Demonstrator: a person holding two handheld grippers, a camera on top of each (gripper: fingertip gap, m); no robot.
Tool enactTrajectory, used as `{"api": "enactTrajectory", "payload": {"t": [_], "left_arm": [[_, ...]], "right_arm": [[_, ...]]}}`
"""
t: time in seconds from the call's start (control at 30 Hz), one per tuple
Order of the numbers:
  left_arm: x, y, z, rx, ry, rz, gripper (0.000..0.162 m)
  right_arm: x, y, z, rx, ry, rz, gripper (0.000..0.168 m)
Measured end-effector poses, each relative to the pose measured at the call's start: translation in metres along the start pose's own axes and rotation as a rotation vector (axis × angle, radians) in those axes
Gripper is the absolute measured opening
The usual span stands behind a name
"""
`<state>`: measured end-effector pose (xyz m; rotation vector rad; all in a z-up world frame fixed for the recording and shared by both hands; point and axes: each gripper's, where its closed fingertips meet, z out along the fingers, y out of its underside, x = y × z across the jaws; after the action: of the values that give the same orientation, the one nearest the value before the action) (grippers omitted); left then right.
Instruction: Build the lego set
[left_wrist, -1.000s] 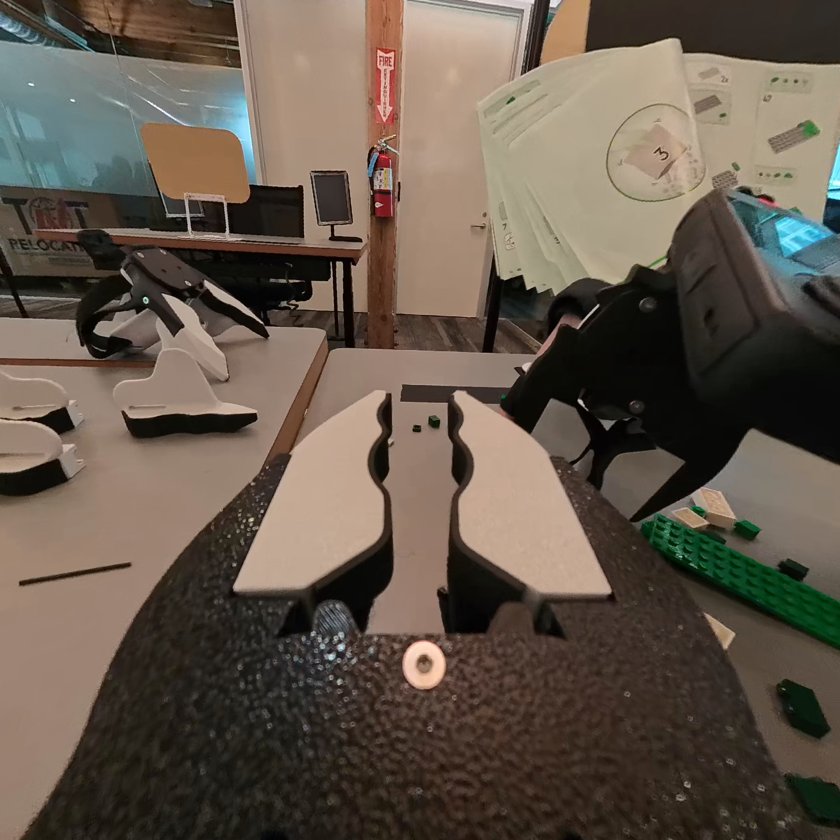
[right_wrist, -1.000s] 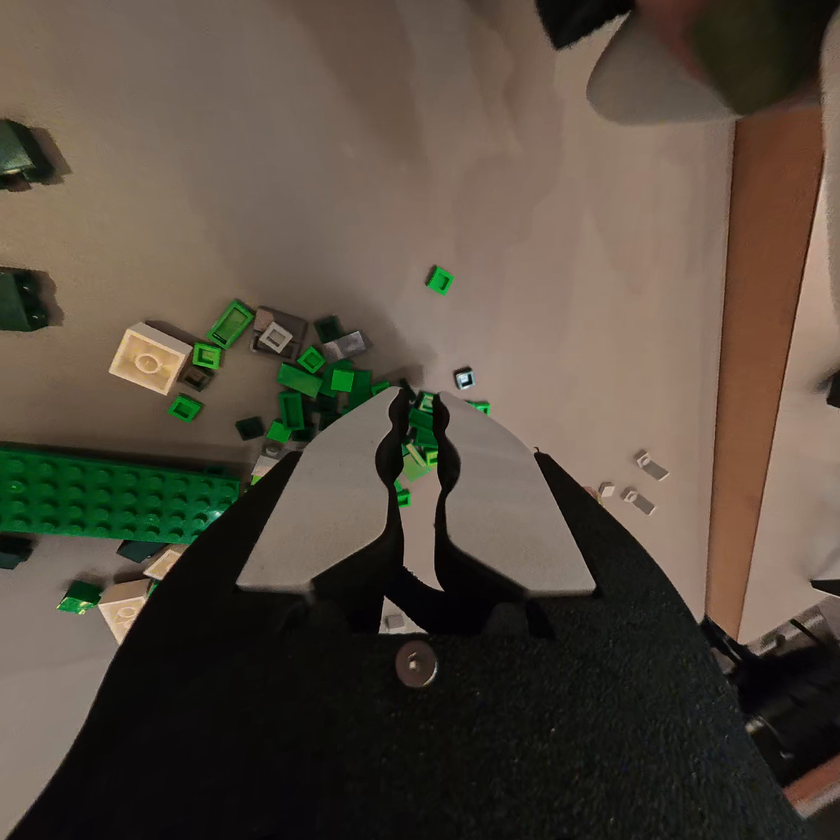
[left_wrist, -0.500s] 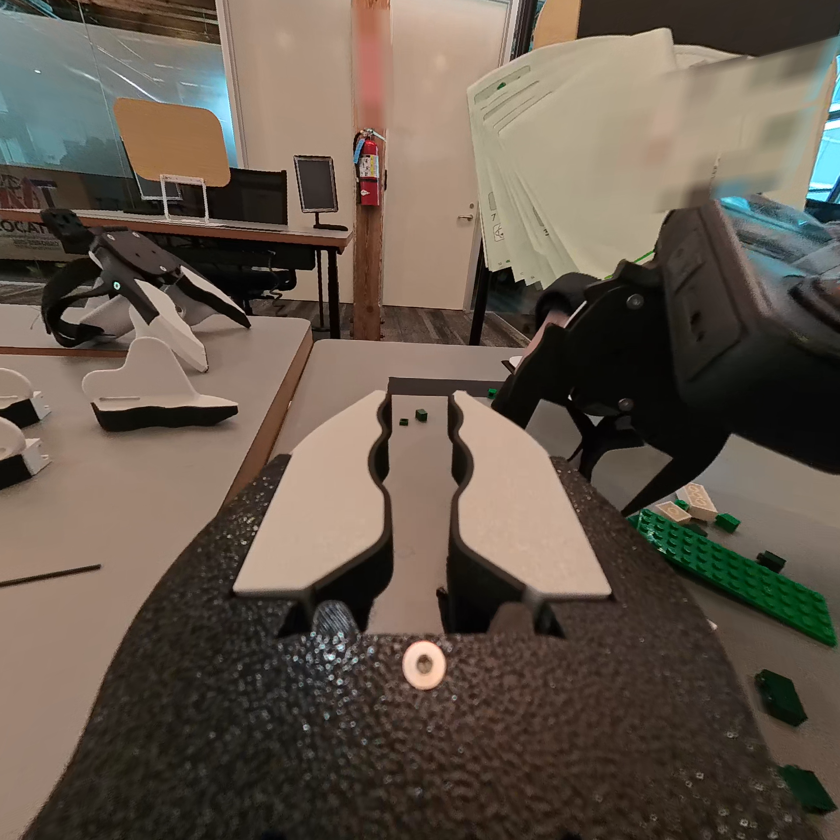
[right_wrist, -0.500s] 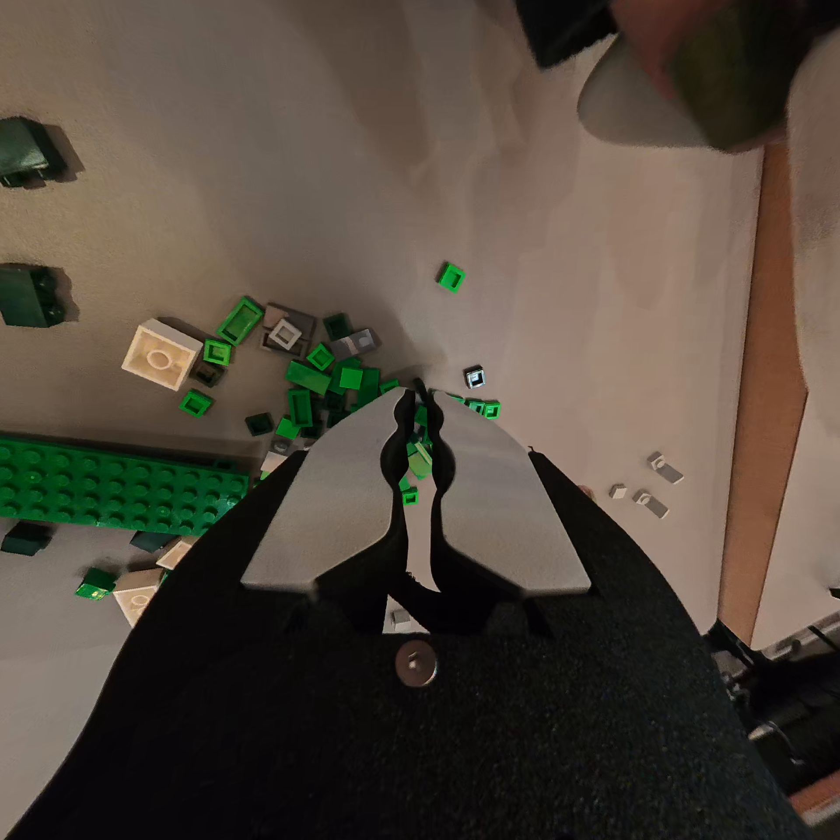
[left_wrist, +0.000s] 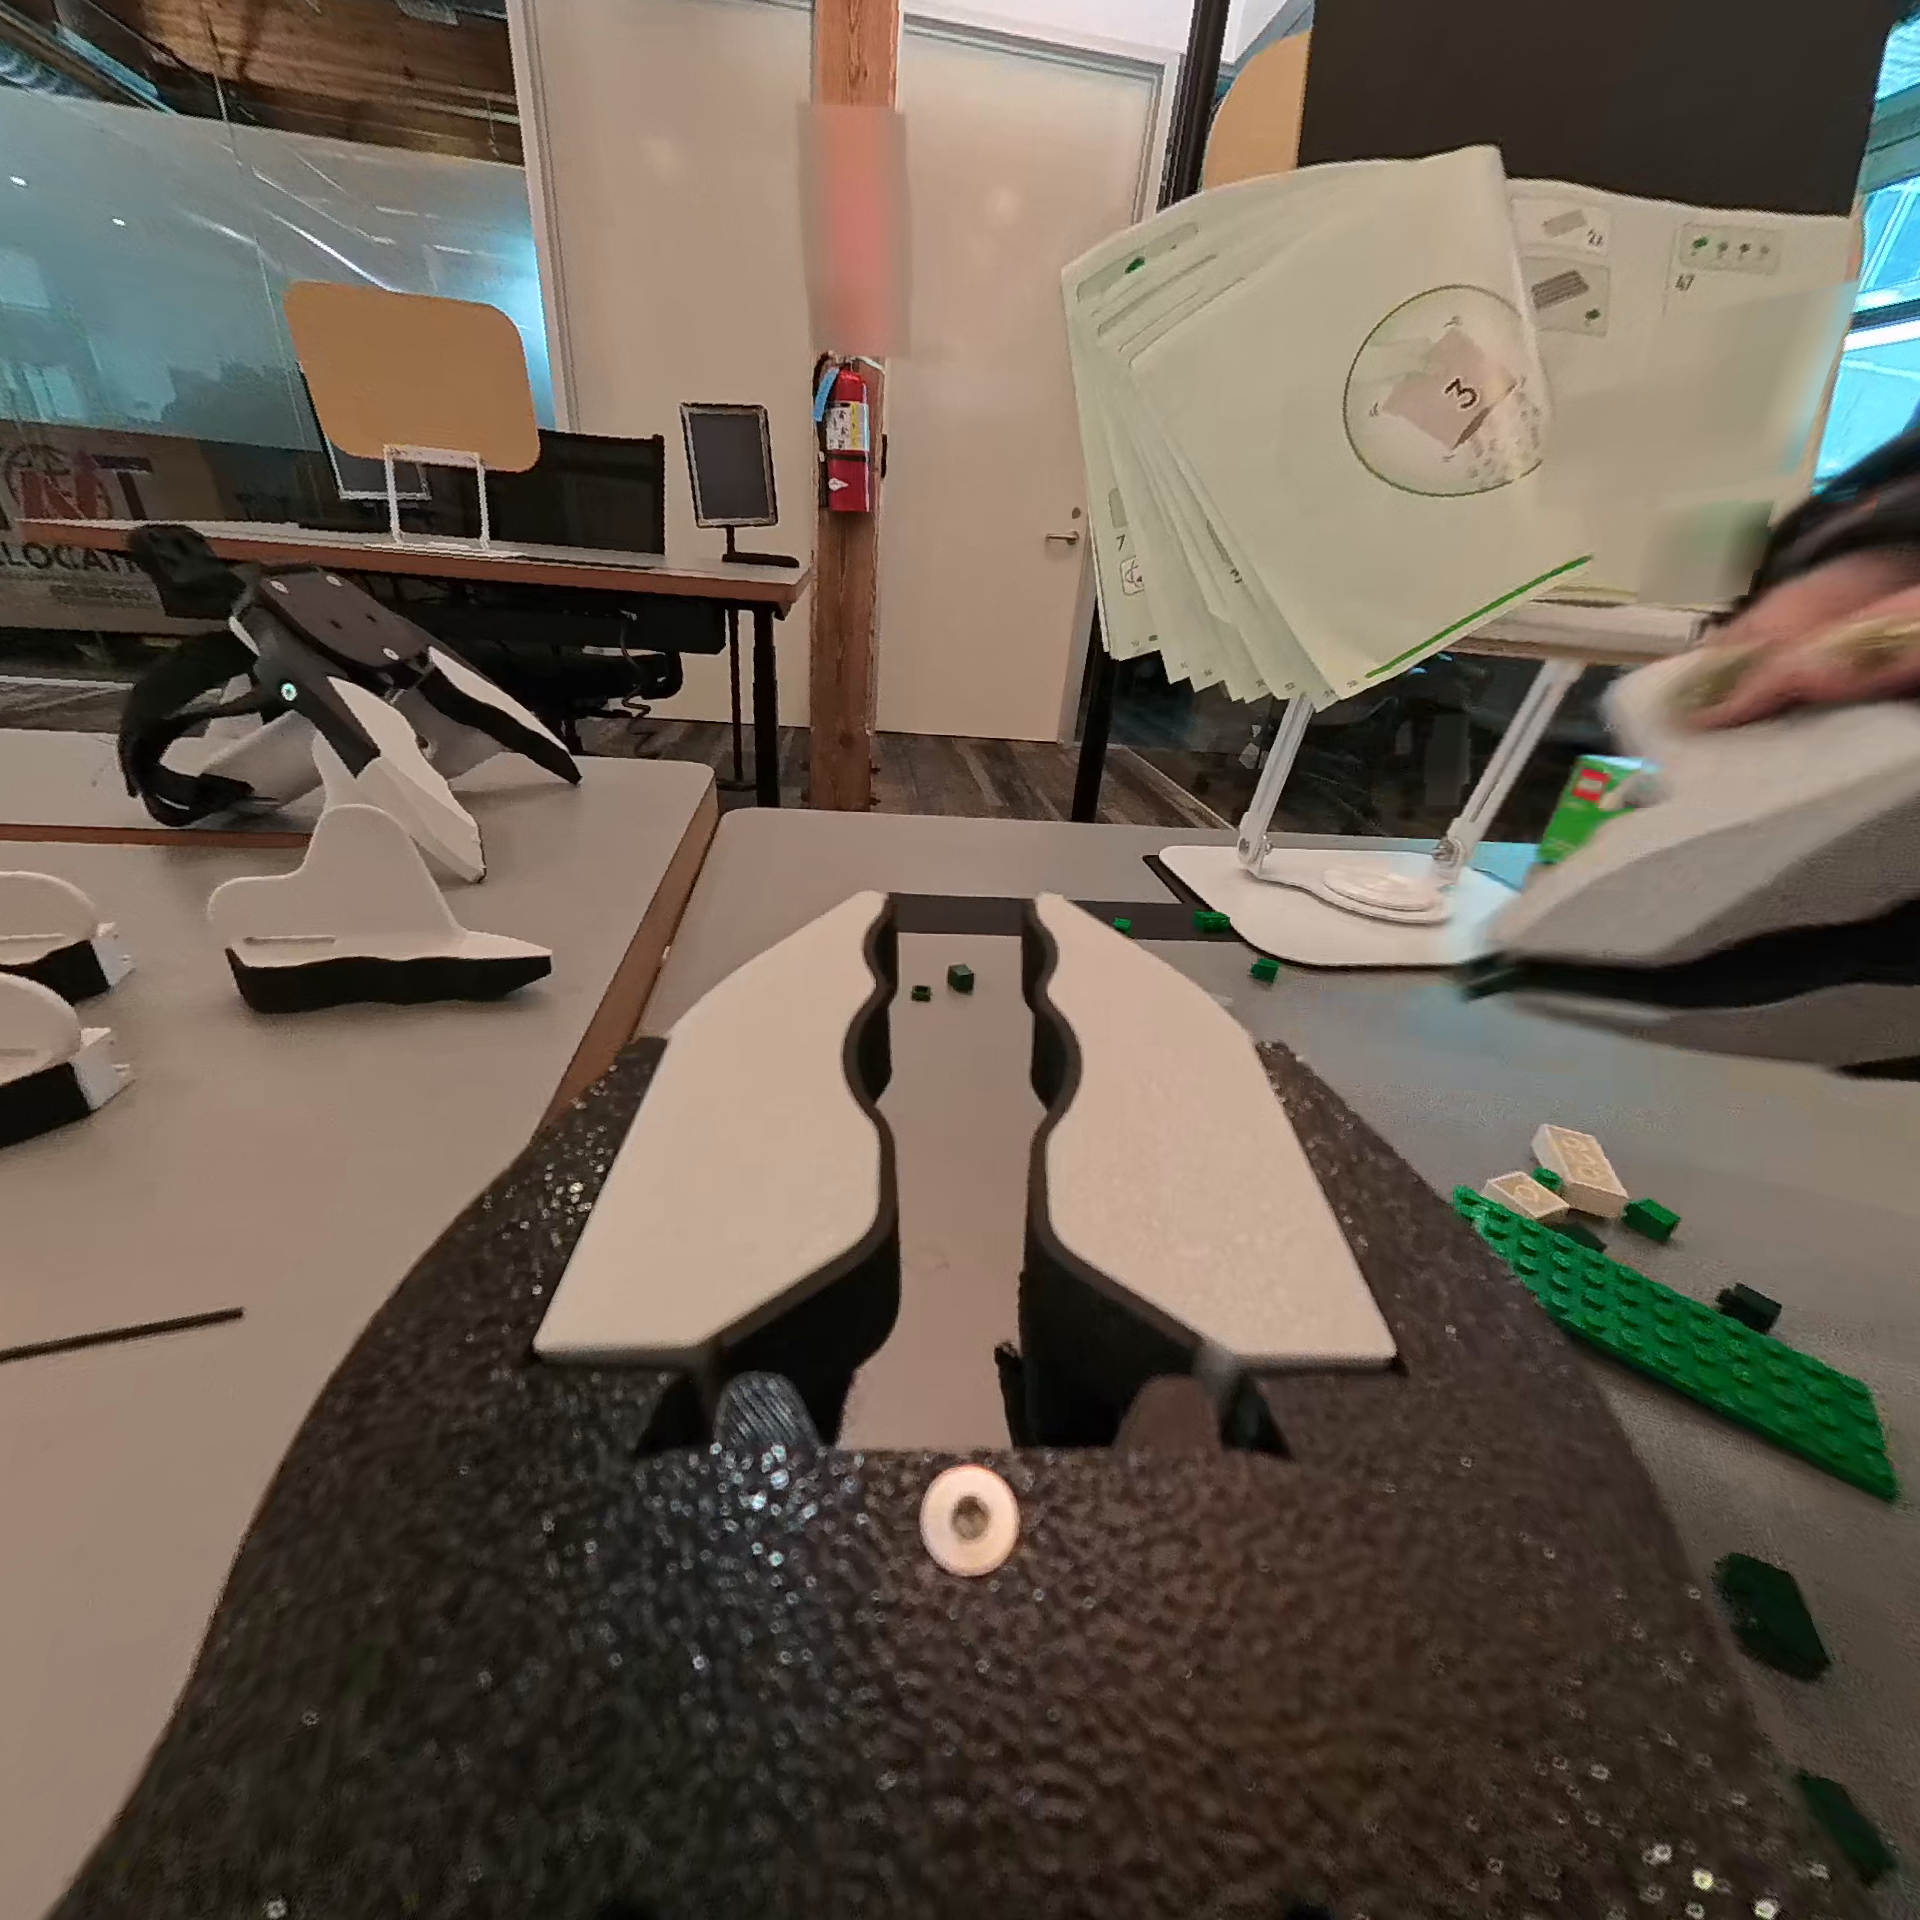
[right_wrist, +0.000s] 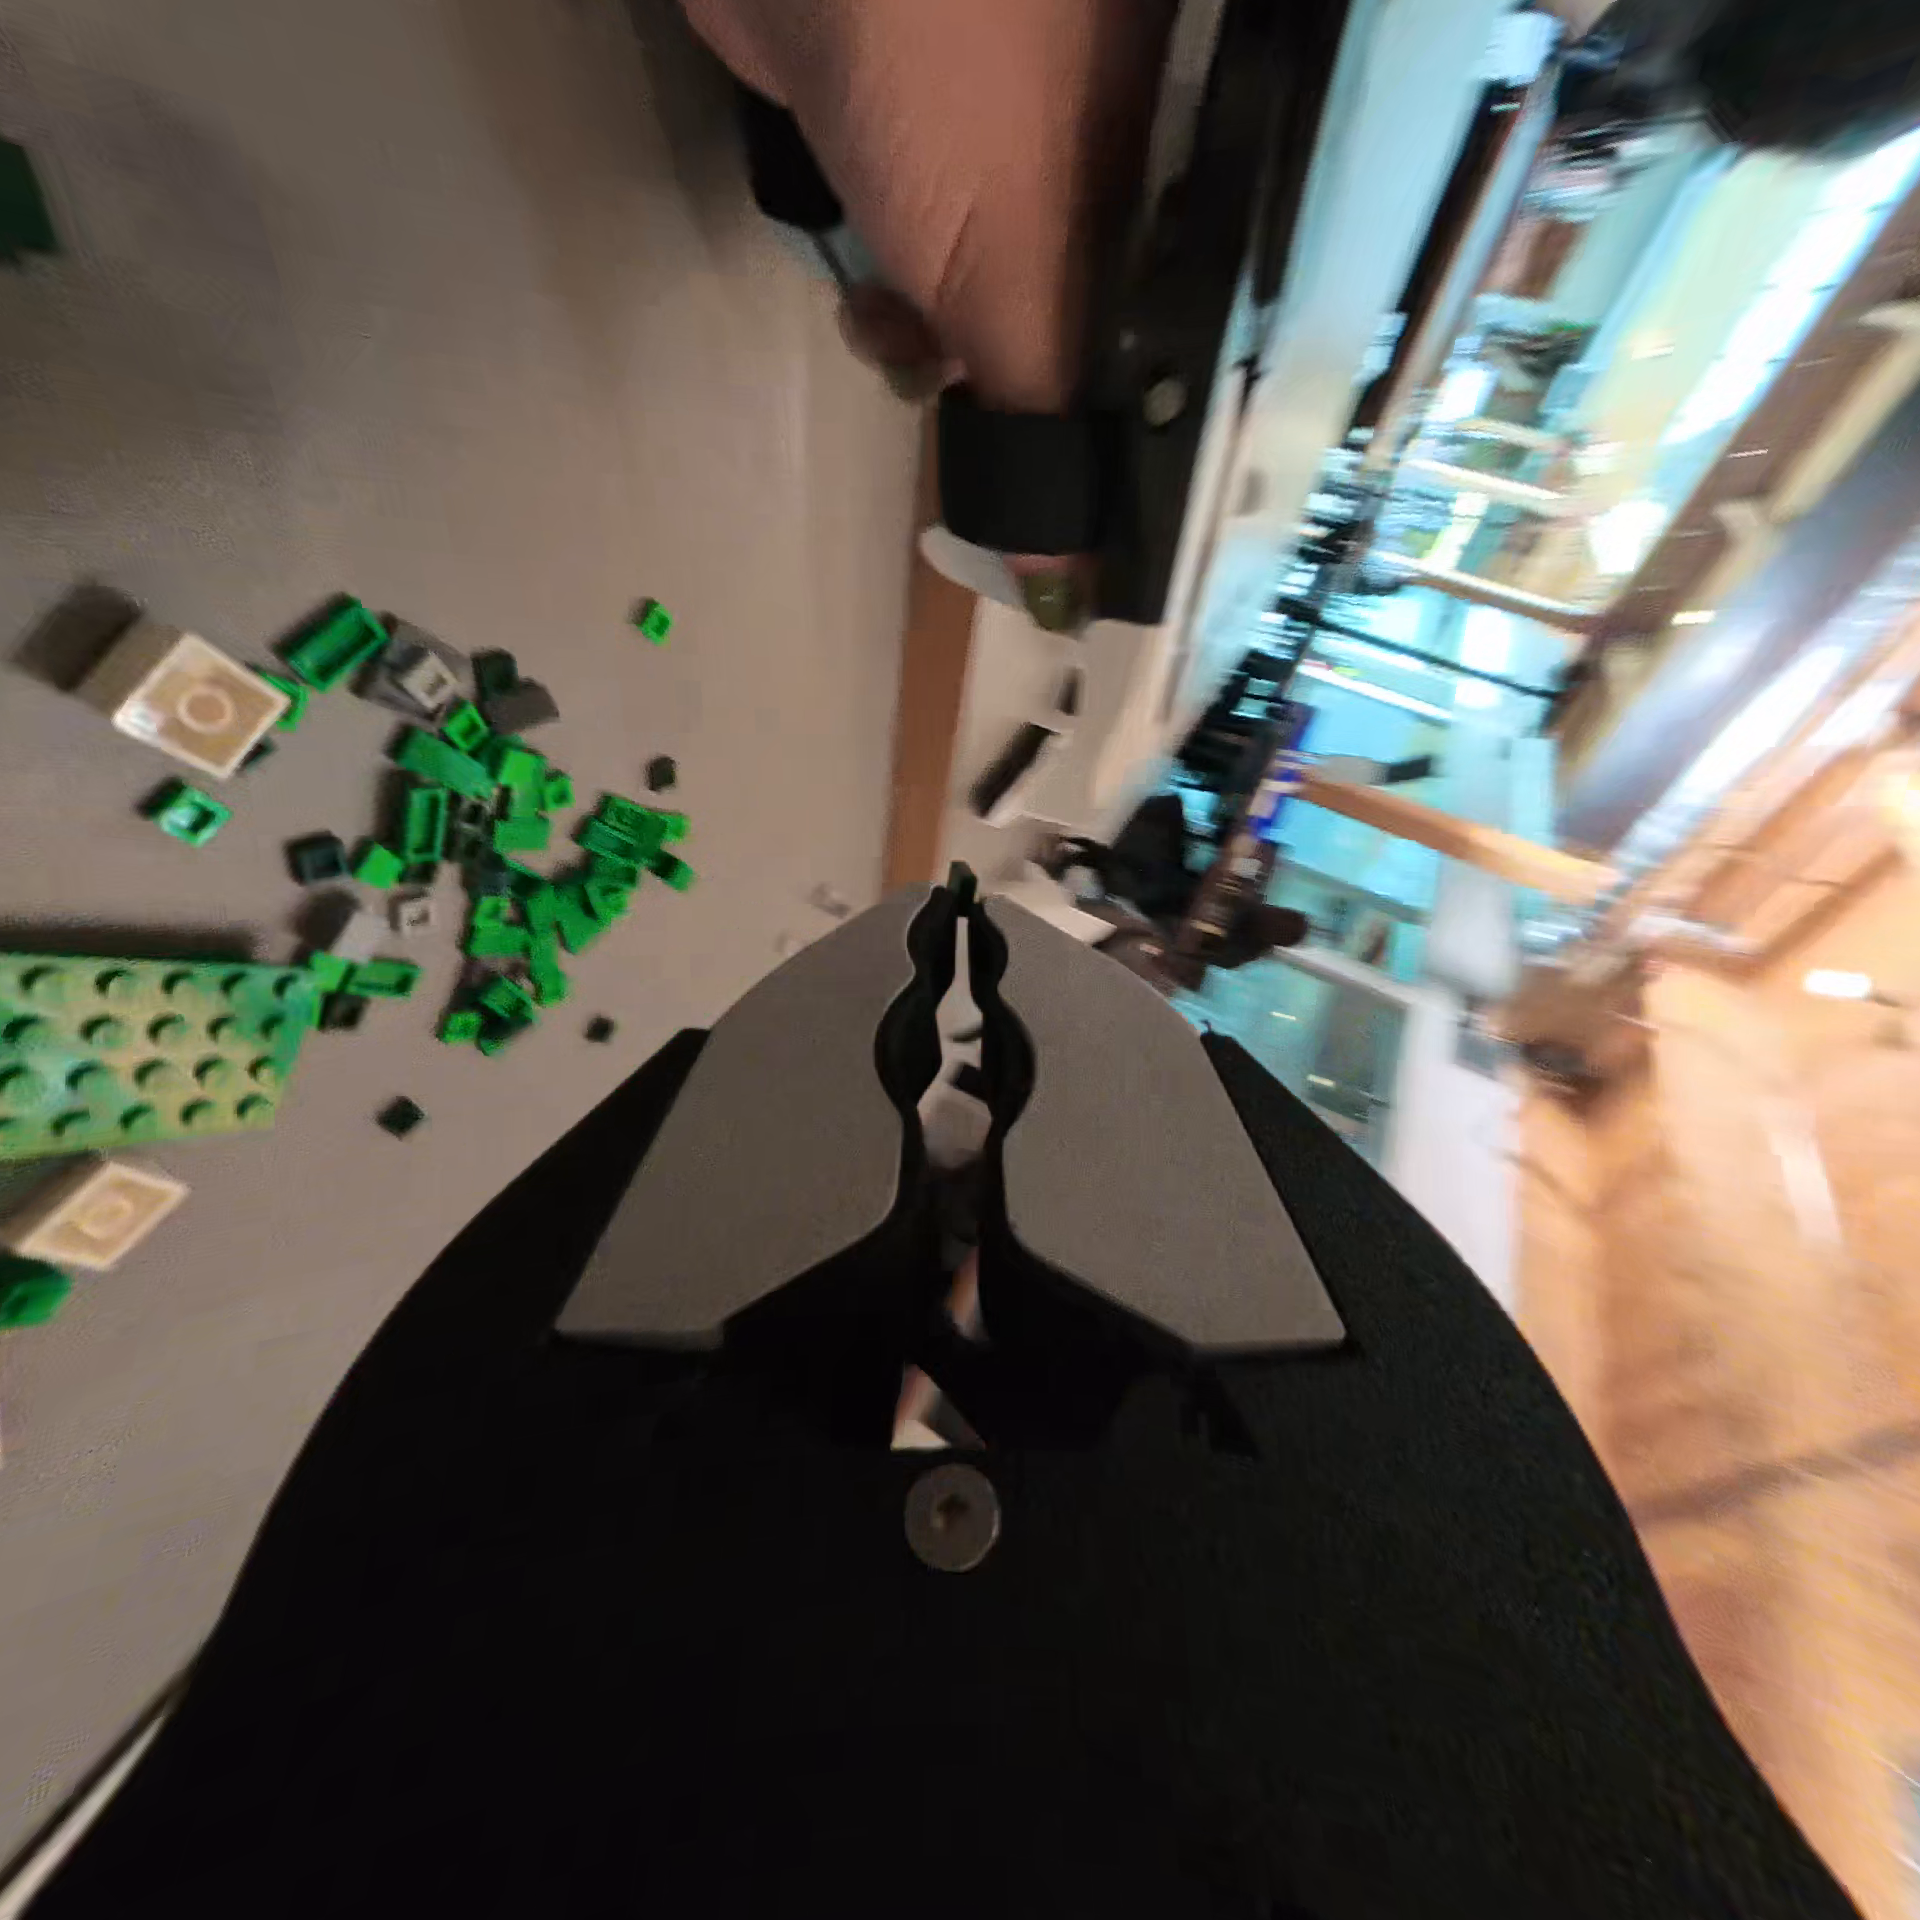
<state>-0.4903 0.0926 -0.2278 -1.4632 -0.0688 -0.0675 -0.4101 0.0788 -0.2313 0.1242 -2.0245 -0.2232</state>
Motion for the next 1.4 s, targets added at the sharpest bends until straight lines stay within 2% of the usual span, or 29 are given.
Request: {"api": "enactTrajectory", "payload": {"t": [0.17,0.3,0.37,0.5,0.6,0.7,0.8,0.9,1.2,1.4], "left_arm": [[0.013,0.006,0.004,-0.026,0.041,0.013,0.022],[0.04,0.006,0.006,-0.04,0.121,0.061,0.023],[0.066,0.008,0.007,-0.057,0.197,0.098,0.025],[0.156,0.022,0.001,-0.127,0.493,0.184,0.033],[0.239,0.05,-0.023,-0.251,0.812,0.324,0.038],[0.289,0.088,-0.044,-0.444,1.032,0.532,0.047],[0.305,0.12,-0.055,-0.631,1.141,0.64,0.054],[0.313,0.136,-0.06,-0.744,1.198,0.624,0.054],[0.316,0.138,-0.056,-0.848,1.206,0.719,0.047],[0.321,0.14,-0.06,-0.901,1.271,0.725,0.036]], "right_arm": [[0.013,-0.011,-0.072,-0.099,0.259,-0.096,0.002],[0.004,-0.015,-0.127,-0.177,0.316,-0.052,0.001],[-0.017,-0.009,-0.149,-0.245,0.241,0.152,0.002],[-0.084,-0.016,-0.186,-0.282,-0.002,0.989,0.002],[-0.129,-0.033,-0.207,-0.284,-0.18,1.58,0.002],[-0.159,-0.046,-0.218,-0.258,-0.311,1.984,0.002],[-0.182,-0.044,-0.223,-0.283,-0.363,2.165,0.002],[-0.189,-0.045,-0.22,-0.226,-0.409,2.339,0.002],[-0.198,-0.042,-0.206,-0.167,-0.525,2.691,0.002],[-0.201,-0.042,-0.202,-0.194,-0.548,2.813,0.002]]}}
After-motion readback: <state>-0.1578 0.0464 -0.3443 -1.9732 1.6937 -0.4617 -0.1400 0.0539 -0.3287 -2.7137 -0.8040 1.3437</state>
